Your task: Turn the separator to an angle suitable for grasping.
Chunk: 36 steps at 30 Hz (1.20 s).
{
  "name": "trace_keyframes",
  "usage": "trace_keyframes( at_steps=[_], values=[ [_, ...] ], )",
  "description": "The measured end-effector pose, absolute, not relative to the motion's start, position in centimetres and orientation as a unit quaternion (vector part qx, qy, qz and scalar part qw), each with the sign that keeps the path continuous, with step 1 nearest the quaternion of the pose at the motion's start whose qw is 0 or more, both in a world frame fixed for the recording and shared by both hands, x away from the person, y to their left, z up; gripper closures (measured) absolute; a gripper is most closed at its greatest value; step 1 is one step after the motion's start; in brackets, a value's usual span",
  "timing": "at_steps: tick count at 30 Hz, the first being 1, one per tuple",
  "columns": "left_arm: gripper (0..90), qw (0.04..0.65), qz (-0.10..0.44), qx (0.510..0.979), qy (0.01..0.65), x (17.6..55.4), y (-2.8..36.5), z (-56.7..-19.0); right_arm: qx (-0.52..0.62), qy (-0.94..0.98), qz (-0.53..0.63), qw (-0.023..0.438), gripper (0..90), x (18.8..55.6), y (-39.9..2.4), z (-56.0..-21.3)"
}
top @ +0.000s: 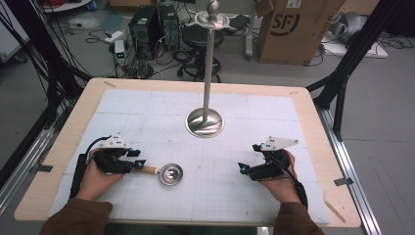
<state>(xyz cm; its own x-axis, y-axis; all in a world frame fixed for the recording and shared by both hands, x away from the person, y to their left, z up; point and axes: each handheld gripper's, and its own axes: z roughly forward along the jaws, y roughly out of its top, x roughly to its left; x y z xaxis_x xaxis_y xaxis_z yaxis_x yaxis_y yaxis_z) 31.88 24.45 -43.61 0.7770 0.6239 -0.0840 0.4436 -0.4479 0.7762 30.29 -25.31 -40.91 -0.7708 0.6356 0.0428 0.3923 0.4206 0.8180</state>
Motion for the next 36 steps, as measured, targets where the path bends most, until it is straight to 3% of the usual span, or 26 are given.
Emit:
trace_keyframes(
  at_steps=[5,7,8,15,30,36],
  values=[
    [59.2,0.407,0.113,0.839,0.344,32.5,24.9,-44.1,0.309,0.831,0.442,0.138,10.3,30.3,-25.3,-41.0],
    [63.8,0.398,0.108,0.843,0.345,32.6,25.1,-44.3,0.310,0.832,0.440,0.136,10.3,30.3,-25.3,-41.0],
    [70.2,0.397,0.104,0.844,0.346,32.5,25.1,-44.4,0.312,0.831,0.440,0.137,10.3,30.3,-25.3,-41.0],
    [81.3,0.395,0.089,0.845,0.351,32.2,26.3,-44.5,0.314,0.830,0.441,0.138,10.3,30.3,-25.5,-41.0],
    [84.6,0.411,0.059,0.843,0.341,30.3,27.0,-44.3,0.314,0.828,0.444,0.136,10.3,30.2,-25.6,-41.0],
    [73.3,0.432,0.072,0.838,0.327,30.3,26.8,-43.7,0.314,0.827,0.446,0.136,10.3,30.3,-25.7,-40.9]
  ],
)
